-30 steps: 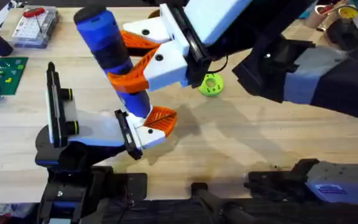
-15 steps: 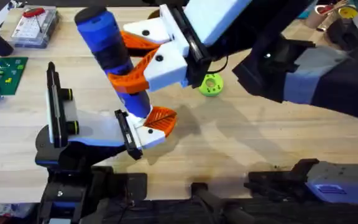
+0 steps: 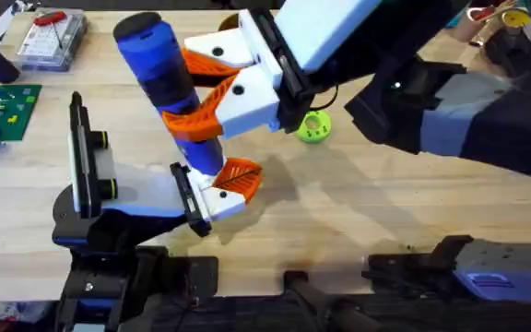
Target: Pick up the gripper from the table and insert it into the empty holder that is missing its gripper. Then pick up a screw, insert it into the mounting hole, and use the screwdriver to tighten it. Finally, clean up the table by picking up the vegetable and placing it into the bucket.
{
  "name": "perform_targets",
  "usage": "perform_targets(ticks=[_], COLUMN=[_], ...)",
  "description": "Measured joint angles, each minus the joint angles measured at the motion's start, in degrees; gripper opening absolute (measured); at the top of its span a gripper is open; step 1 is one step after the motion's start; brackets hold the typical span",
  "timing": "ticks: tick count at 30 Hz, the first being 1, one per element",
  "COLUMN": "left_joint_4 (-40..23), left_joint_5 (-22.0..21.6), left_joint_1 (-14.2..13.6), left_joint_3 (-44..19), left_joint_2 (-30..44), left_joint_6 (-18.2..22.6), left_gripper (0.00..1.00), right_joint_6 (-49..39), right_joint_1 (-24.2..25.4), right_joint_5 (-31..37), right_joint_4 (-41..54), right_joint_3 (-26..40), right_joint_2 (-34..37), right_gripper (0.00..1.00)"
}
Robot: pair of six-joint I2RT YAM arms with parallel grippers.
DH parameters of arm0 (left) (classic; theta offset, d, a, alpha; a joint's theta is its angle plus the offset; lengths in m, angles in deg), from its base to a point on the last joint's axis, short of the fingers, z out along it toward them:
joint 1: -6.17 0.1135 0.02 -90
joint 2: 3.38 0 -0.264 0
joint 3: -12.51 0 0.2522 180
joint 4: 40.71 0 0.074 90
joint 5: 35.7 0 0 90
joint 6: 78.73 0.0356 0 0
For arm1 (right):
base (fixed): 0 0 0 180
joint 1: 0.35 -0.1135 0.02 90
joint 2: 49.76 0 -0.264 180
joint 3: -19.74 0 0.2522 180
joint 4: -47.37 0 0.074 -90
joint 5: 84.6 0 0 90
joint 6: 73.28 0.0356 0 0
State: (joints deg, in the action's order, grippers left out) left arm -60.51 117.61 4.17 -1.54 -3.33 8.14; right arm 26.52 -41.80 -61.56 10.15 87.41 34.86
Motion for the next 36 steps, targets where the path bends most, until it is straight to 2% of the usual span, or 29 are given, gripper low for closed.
perform_targets(ticks=[36], left_joint_4=[-0.1], left_joint_5=[0.3], left_joint_1=[0.0], left_joint_3=[0.0], left_joint_2=[0.0], left_joint_6=[-0.4], left_gripper=[0.014], right_joint_6=[0.0], right_joint_1=[0.0], right_joint_5=[-0.5], right_joint_4=[0.8], right_joint_3=[-0.1], right_joint_2=[0.0], right_gripper=[0.053])
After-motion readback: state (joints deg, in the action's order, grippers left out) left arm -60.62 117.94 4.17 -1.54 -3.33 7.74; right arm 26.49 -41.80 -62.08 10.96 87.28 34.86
